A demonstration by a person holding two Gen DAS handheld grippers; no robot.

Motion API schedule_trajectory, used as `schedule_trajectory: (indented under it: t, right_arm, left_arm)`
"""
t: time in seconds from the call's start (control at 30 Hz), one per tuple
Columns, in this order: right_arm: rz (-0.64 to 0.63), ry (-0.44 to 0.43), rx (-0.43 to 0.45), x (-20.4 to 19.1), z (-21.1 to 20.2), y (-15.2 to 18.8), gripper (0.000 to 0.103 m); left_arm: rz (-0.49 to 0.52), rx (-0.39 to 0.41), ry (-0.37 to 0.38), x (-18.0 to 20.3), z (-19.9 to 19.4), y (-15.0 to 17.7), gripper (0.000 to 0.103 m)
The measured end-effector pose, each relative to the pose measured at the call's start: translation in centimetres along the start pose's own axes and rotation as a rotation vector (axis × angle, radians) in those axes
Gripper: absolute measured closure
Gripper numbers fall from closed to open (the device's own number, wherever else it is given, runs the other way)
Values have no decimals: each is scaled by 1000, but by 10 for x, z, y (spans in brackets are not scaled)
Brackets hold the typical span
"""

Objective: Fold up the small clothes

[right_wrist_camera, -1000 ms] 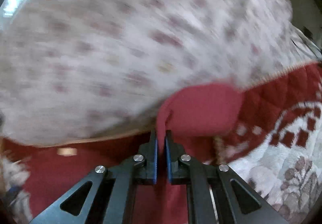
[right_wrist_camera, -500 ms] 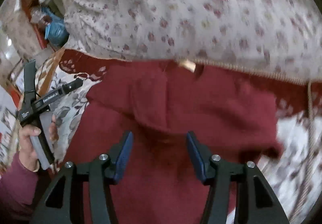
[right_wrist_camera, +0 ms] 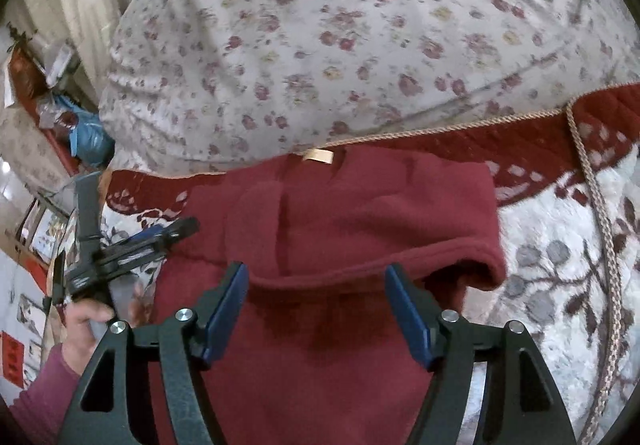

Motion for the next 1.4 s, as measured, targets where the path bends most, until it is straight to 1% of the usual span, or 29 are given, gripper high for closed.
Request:
schedule_trajectory:
  t: [0.03,0.07,0.1,0.13,0.17,0.2,0.23,0.33,0.4,0.47,0.53,0.57,0.63,0.67,0.7,0.77,0.83,0.9,0.93,0.97,1.03,1.1,1.13,1.17,1.2,1.23,1.27,1.33,1.4]
  right_arm:
    - [4,3,9,4,-3,-1,28]
    - [7,7,17,7,-5,-2,28]
    - [12,13,30,11,-8,-3,28]
    - [18,14,38,13,-9,-4,27]
    - [34,12,50,18,-11,-7,26]
    - [46,12,55,22,-12,-8,26]
    - [59,16,60,26,-12,-8,25]
    - [76,50,81,35,-17,-10,25]
    - [75,91,110,39,-24,-11,25]
    - [83,135,138,44,-30,-13,25]
    - [102,149,149,48,-33,-14,23]
    - [119,150,145,52,-32,-14,22]
    - [129,169,120,55,-26,-13,22]
    - [126,185,106,55,-22,-12,22]
    - [122,195,97,55,-19,-11,22]
    - [96,216,72,52,-13,-9,22]
    - [37,242,32,45,-9,-7,22]
    - [-51,272,-7,36,-9,-3,22]
    - [-94,292,-19,33,-8,-1,22]
    - [-159,333,-36,28,-7,2,22]
    - [-213,369,-53,24,-4,4,24]
    - [-214,362,-34,24,-2,3,36]
    - [-204,361,-9,25,2,1,53]
    - [-213,368,-3,25,8,-2,70]
    - [-233,382,-6,26,14,-4,79]
    - [-253,408,-13,26,19,-5,91]
    - [-251,429,-27,30,20,-4,92]
    - [-232,396,-45,32,12,0,94]
    - [-268,440,-76,34,3,8,95]
  left_arm:
    - [26,-10,-6,8,6,-1,21]
    - [64,-26,-13,20,13,-1,43]
    - [84,-37,-7,27,18,-2,53]
    - [101,-50,10,35,23,-3,71]
    - [105,-57,16,38,25,-3,82]
    - [110,-54,-11,41,25,-5,84]
    - [111,-49,-22,42,23,-7,92]
    - [48,5,23,28,-4,-19,92]
    - [-12,80,51,6,-37,-29,92]
    - [-60,139,55,-17,-63,-32,92]
    - [-89,163,25,-36,-73,-26,92]
    - [-90,165,11,-37,-72,-23,92]
    - [-85,138,-8,-41,-59,-5,92]
    - [-88,92,-6,-42,-44,6,92]
    - [-93,63,-1,-42,-36,12,92]
    - [-110,26,12,-44,-26,20,92]
    - [-116,43,24,-49,-29,19,92]
    - [-134,89,42,-54,-38,12,92]
    - [-141,99,46,-55,-39,10,92]
    - [-150,107,52,-57,-40,8,92]
    - [-144,107,50,-54,-37,6,92]
    - [-125,104,40,-48,-37,7,92]
    - [-118,103,36,-47,-35,6,92]
    - [-110,101,31,-45,-34,7,92]
    - [-107,100,28,-44,-33,7,92]
    - [-107,99,27,-45,-34,8,92]
    - [-111,95,28,-46,-34,9,91]
    - [-109,80,32,-49,-31,13,88]
    - [-88,45,10,-47,-22,19,86]
Point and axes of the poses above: each gripper's, at about its wrist camera, not at the fingertips, and z roughly the way its jaws point, x to its right, y to its underside, the point moved 2 cm from there along z, roughly the way its jaws point, and after that the axes turned 4 degrees about -y, right-handed, at the moved point
